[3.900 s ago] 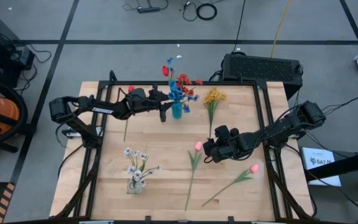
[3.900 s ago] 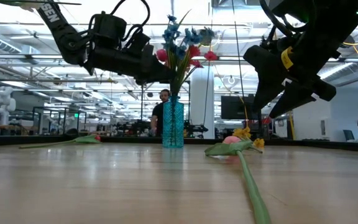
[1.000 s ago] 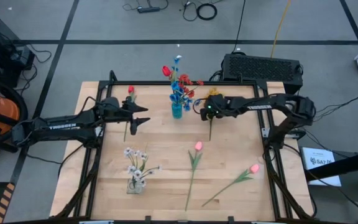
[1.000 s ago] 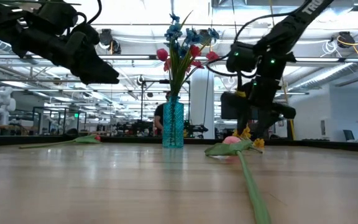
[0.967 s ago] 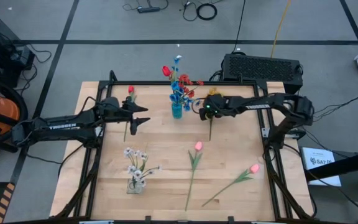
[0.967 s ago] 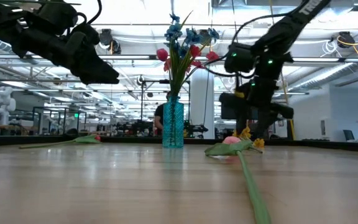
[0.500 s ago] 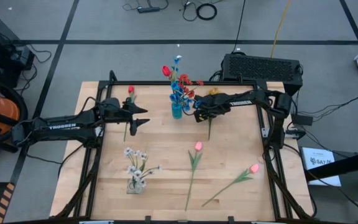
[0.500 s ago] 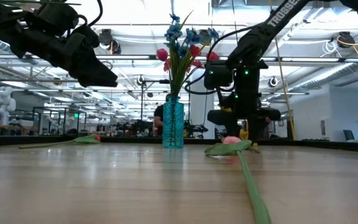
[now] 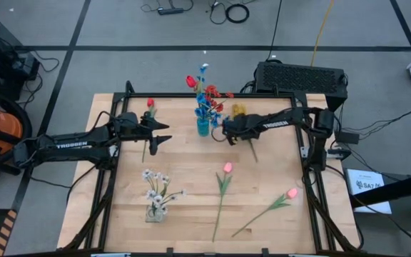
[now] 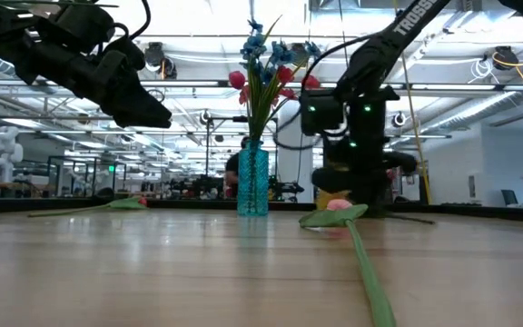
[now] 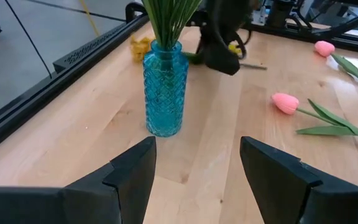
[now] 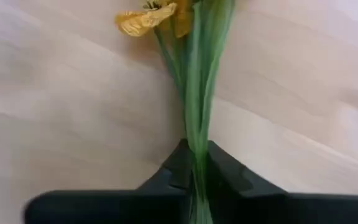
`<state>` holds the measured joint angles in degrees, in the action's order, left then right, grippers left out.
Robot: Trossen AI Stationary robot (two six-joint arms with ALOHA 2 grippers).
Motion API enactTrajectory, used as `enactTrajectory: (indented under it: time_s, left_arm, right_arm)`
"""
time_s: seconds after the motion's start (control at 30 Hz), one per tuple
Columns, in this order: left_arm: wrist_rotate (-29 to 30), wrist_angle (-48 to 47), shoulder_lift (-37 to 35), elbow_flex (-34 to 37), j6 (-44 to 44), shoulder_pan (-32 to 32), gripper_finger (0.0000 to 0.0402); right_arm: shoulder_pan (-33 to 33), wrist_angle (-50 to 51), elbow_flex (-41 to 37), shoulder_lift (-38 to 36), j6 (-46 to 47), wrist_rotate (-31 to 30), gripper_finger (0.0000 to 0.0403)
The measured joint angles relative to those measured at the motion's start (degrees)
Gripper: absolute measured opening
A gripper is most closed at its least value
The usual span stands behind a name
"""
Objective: Sort flowers into vase by color
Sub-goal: Put the yellow flowers into the transparent flower vase
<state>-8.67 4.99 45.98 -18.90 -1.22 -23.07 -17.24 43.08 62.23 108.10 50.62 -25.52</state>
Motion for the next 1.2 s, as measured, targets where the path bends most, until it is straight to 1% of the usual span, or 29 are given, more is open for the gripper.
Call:
enactTrajectory:
  time_s: [0.07, 0.17, 0.23, 0.37, 0.47, 0.53, 0.63, 0.73, 0.83, 0.93, 1.03, 1.2]
  left_arm:
    - [0.00, -0.02, 0.02, -0.01, 0.00, 0.00, 0.0240]
    - [0.00, -0.03, 0.02, -0.02, 0.03, 0.00, 0.0240]
    - [0.02, -0.02, 0.01, -0.02, 0.03, 0.02, 0.0240]
    - [0.09, 0.40, 0.01, -0.02, 0.00, 0.00, 0.0240]
    - [0.09, 0.40, 0.00, -0.02, 0.00, 0.15, 0.0240]
    - [0.15, 0.51, 0.00, -0.04, 0.03, 0.79, 0.0240]
    - [0.13, 0.47, 0.00, -0.43, 0.01, 2.39, 0.0240]
    - [0.13, 0.58, 0.00, -1.67, 0.03, 4.38, 0.0240]
    - [0.13, 0.55, -0.22, -3.43, 0.08, 6.56, 0.0240]
    - [0.13, 0.46, -0.98, -5.31, 0.16, 8.30, 0.0240]
    - [0.13, 0.50, -2.25, -7.04, 0.50, 9.68, 0.0240]
    - [0.13, 0.56, -4.95, -8.31, 0.55, 10.89, 0.0240]
  right_arm:
    - [1.94, 4.45, -0.37, -1.27, 2.68, -2.14, 0.0009]
    - [5.72, 9.74, -0.39, -4.38, 9.25, -4.68, 0.0014]
    - [8.76, 11.85, -2.51, -7.14, 13.69, -5.50, 0.0016]
    - [16.15, 10.14, -9.08, -14.11, 24.17, -5.88, 0.0010]
    - [23.38, 8.50, -14.53, -19.54, 33.47, -5.90, 0.0008]
    - [28.76, 5.68, -16.87, -23.08, 38.61, -6.58, 0.0008]
    - [36.83, 3.45, -18.07, -27.24, 44.95, -12.41, 0.0008]
    - [43.80, 0.43, -17.42, -29.65, 46.17, -22.34, 0.0008]
    - [48.55, -6.43, -16.27, -30.73, 40.15, -32.47, 0.0008]
    - [50.94, -18.32, -15.47, -30.76, 27.28, -39.14, 0.0008]
    - [51.92, -33.33, -14.71, -30.10, 10.44, -42.46, 0.0008]
    - [52.06, -57.48, -13.77, -28.24, -18.41, -42.42, 0.0008]
